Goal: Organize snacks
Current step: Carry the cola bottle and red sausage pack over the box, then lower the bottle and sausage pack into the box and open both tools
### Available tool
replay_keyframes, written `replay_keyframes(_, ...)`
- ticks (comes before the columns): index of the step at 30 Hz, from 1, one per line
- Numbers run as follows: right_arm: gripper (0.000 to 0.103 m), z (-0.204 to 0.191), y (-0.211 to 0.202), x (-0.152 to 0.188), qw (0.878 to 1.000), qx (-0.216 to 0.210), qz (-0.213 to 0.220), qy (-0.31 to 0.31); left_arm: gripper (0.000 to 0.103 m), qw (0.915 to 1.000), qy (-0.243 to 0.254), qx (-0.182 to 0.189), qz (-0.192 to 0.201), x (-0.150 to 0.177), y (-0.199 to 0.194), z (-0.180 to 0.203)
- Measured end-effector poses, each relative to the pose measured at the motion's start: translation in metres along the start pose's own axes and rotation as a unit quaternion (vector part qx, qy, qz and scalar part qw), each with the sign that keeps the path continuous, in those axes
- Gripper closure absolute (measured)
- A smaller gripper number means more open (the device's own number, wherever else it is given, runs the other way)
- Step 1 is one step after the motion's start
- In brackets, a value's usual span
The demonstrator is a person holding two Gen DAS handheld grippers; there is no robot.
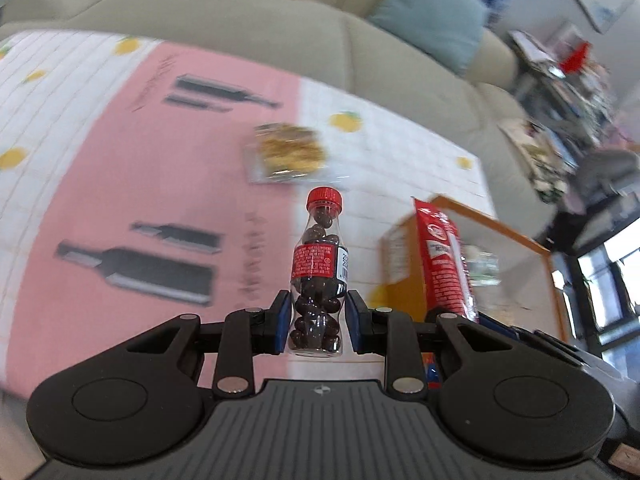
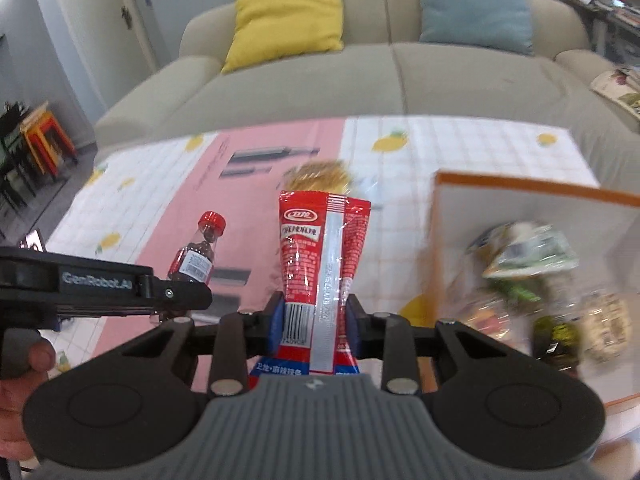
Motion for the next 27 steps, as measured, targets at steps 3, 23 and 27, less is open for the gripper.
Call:
replay_keyframes(3,0.074,0.034,-0.019,-0.001,1.0,0.013,0.007,0.008,0.071,0.9993,0.031,0.019,-0.012,0.0,0.008,0.037)
replay_keyframes(23,0.073,0.241,-0.031,0.067,0.984,0.109,-0.1,0.096,0.071,0.968,0.168,0.006,-0.186,0.081,0.162,0.198)
replay_keyframes(27,0.073,0.246,-0.01,0.074,0.981,0.101,-0.132,0.104,0.071,0.9623,0.182,-0.038,-0.199,0.091,0.182,0.197)
Point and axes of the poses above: each gripper's, at about its wrist camera, not at the fingertips, and y roughly the way its jaws point, z to its right, x to its underside, the point moved 5 cm from there along y, roughly the way its jaws point, and after that the axes turned 12 degrees about -y, right-handed, at the moved point
